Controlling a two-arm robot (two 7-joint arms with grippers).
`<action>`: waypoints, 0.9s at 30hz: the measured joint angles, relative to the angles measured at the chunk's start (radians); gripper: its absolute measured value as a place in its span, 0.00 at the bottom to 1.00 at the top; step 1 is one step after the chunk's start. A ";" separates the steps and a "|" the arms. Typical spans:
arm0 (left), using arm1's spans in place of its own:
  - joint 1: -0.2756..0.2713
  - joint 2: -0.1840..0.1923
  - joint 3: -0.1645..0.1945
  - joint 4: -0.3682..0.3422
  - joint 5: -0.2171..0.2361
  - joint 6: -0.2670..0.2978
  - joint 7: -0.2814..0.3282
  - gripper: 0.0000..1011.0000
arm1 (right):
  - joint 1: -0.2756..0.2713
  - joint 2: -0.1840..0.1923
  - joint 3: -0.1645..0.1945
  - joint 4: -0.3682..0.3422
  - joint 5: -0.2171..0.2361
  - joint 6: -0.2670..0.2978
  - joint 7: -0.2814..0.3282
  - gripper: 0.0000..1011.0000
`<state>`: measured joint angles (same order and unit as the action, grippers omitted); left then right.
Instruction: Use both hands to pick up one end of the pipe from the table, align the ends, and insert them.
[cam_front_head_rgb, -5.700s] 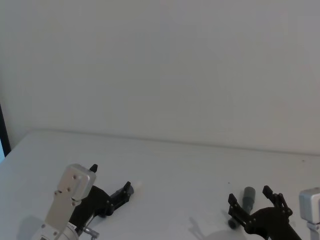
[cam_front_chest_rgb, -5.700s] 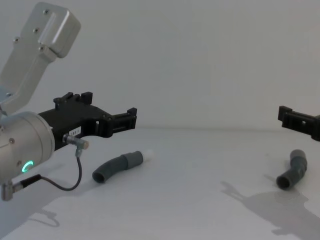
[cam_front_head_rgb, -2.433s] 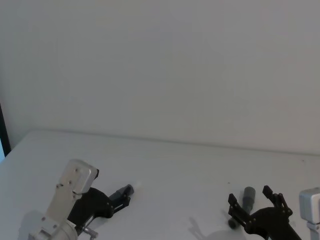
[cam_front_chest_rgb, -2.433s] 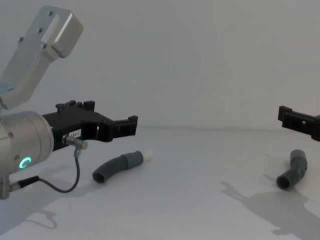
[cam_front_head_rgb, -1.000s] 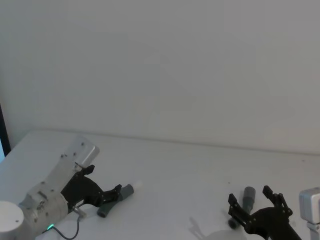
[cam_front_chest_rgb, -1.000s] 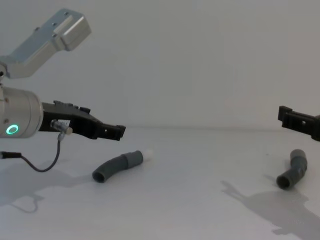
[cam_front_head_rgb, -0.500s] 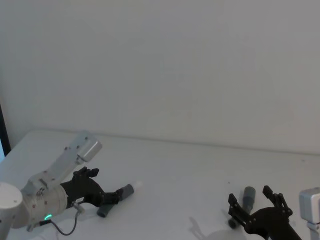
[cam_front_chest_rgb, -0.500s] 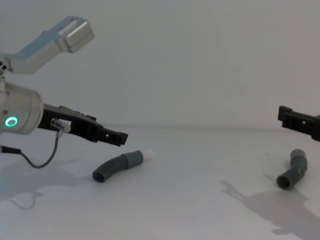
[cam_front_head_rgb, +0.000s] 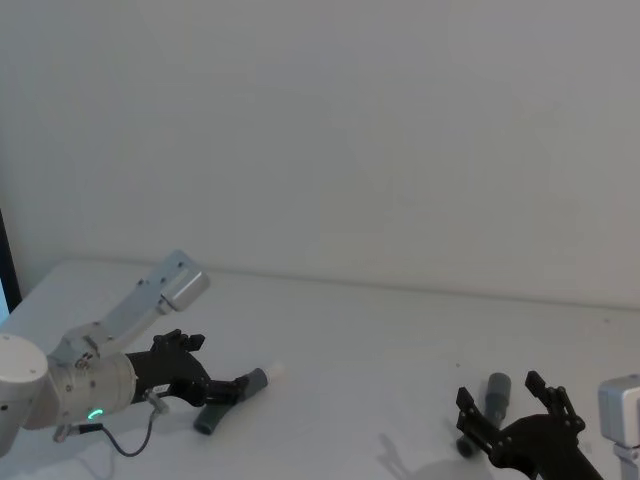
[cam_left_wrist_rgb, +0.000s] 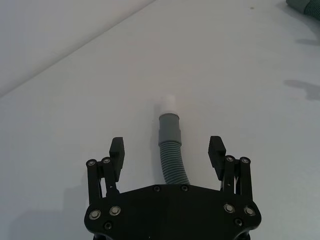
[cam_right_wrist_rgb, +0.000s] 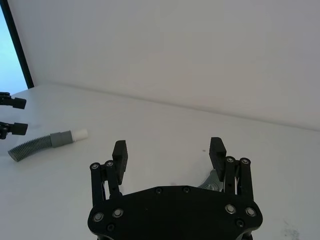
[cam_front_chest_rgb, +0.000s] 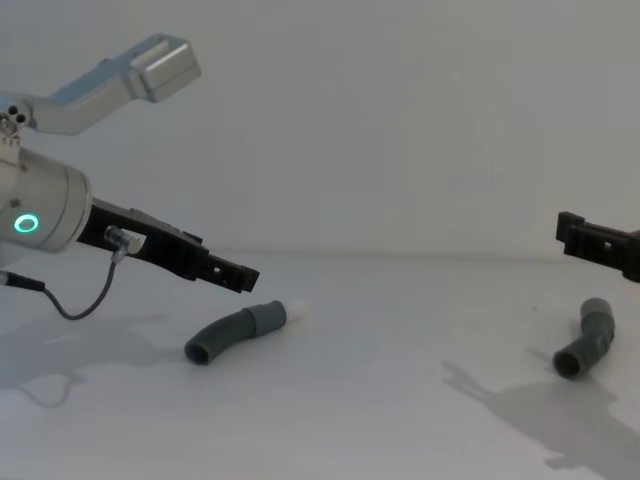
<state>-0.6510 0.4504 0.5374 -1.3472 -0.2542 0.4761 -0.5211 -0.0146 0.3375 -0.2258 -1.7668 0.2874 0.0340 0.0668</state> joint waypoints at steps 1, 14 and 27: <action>0.000 0.000 0.000 0.000 0.000 0.000 0.000 0.99 | 0.000 0.000 0.000 0.000 0.000 0.000 0.000 0.99; -0.032 -0.033 0.003 0.105 -0.024 -0.054 -0.025 0.99 | 0.000 0.000 0.000 0.000 0.000 0.000 0.000 0.99; -0.078 -0.053 0.036 0.184 -0.014 -0.071 -0.061 0.99 | 0.000 0.000 0.000 0.000 0.000 0.000 0.000 0.99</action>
<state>-0.7288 0.3973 0.5734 -1.1632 -0.2684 0.4049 -0.5823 -0.0146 0.3375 -0.2259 -1.7668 0.2874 0.0341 0.0668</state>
